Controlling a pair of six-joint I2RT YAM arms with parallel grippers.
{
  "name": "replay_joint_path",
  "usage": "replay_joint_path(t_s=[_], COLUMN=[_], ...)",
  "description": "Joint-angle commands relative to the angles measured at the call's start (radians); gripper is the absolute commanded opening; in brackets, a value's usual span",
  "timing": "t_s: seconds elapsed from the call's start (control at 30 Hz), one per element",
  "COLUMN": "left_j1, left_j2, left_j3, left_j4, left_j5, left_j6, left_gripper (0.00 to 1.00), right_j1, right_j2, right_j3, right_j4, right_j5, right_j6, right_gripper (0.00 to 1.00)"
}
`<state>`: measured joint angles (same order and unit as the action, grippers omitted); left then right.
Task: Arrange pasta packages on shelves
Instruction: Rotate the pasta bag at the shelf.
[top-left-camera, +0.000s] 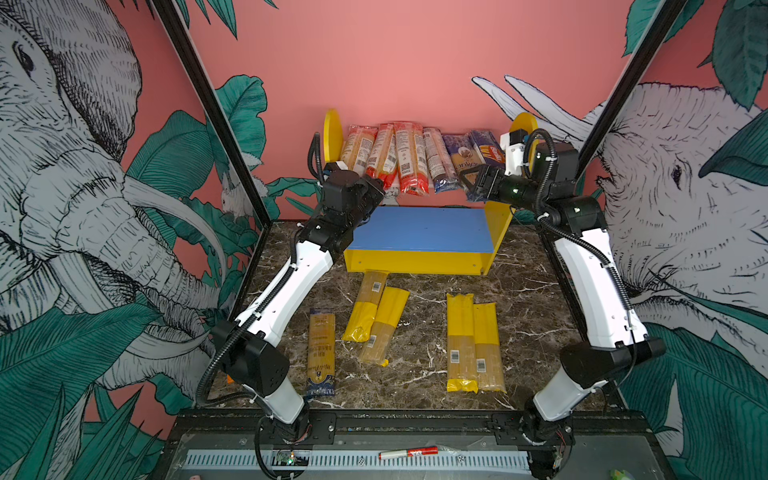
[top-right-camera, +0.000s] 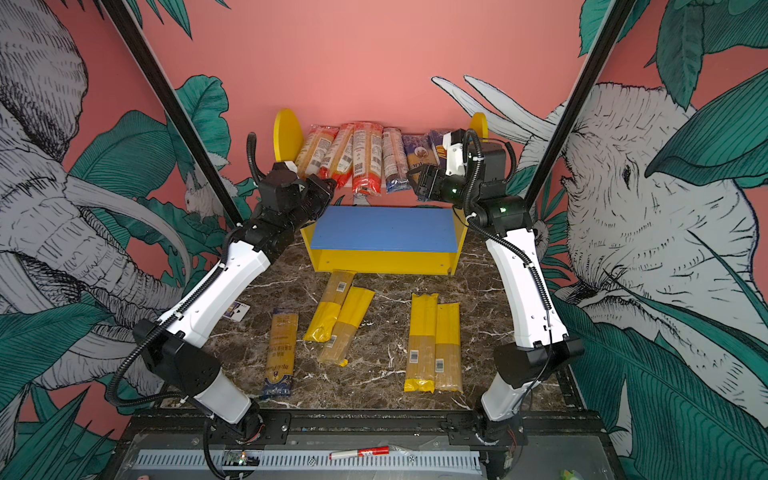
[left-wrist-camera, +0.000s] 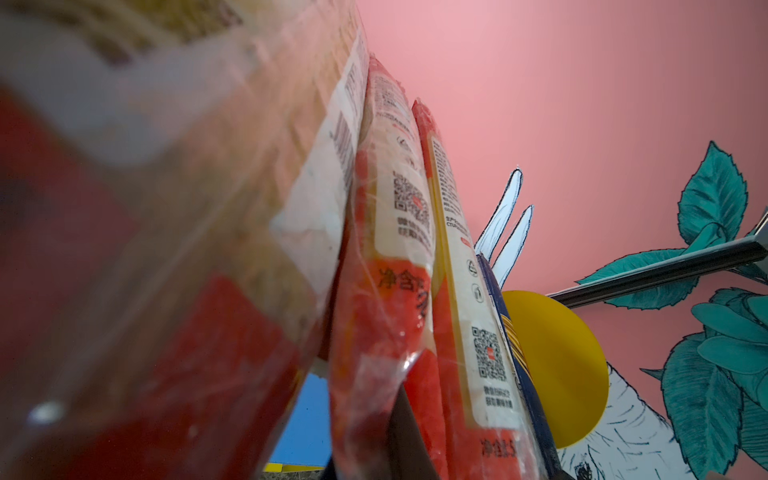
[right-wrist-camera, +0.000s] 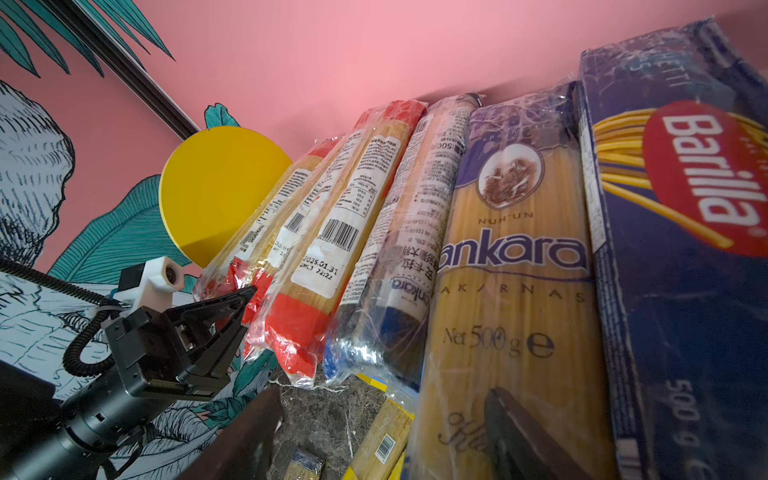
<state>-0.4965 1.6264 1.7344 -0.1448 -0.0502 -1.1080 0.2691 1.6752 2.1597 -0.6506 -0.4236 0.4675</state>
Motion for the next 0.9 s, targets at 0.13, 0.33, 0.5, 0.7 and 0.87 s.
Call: replay_joint_path(t_s=[0.13,0.33,0.5,0.7,0.87], left_j1=[-0.031,-0.055,-0.072,-0.081,-0.083], left_j2=[-0.018,0.019,0.055,0.073,0.071], left_j3=[-0.021,-0.002,0.012,0.006,-0.02], left_j4=[-0.007,0.015,0.035,0.046,0.056], left_j5=[0.008,0.024,0.046,0.056,0.061], left_j6=[-0.017,-0.025,-0.041,-0.055,-0.065], left_gripper=[0.04,0.03,0.02,0.02,0.02], right_j1=[-0.004,-0.004,-0.004,-0.004,-0.003], right_j2=[-0.029,-0.04,-0.042,-0.04,-0.026], right_j3=[0.008,0.01,0.012,0.03,0.049], right_j4=[-0.024,-0.038,-0.052,-0.074,-0.087], right_j5=[-0.017,-0.016,-0.014,-0.012,-0.016], right_j6=[0.002,-0.006,-0.011,-0.021,-0.022], right_gripper=[0.76,0.76,0.76,0.76,0.76])
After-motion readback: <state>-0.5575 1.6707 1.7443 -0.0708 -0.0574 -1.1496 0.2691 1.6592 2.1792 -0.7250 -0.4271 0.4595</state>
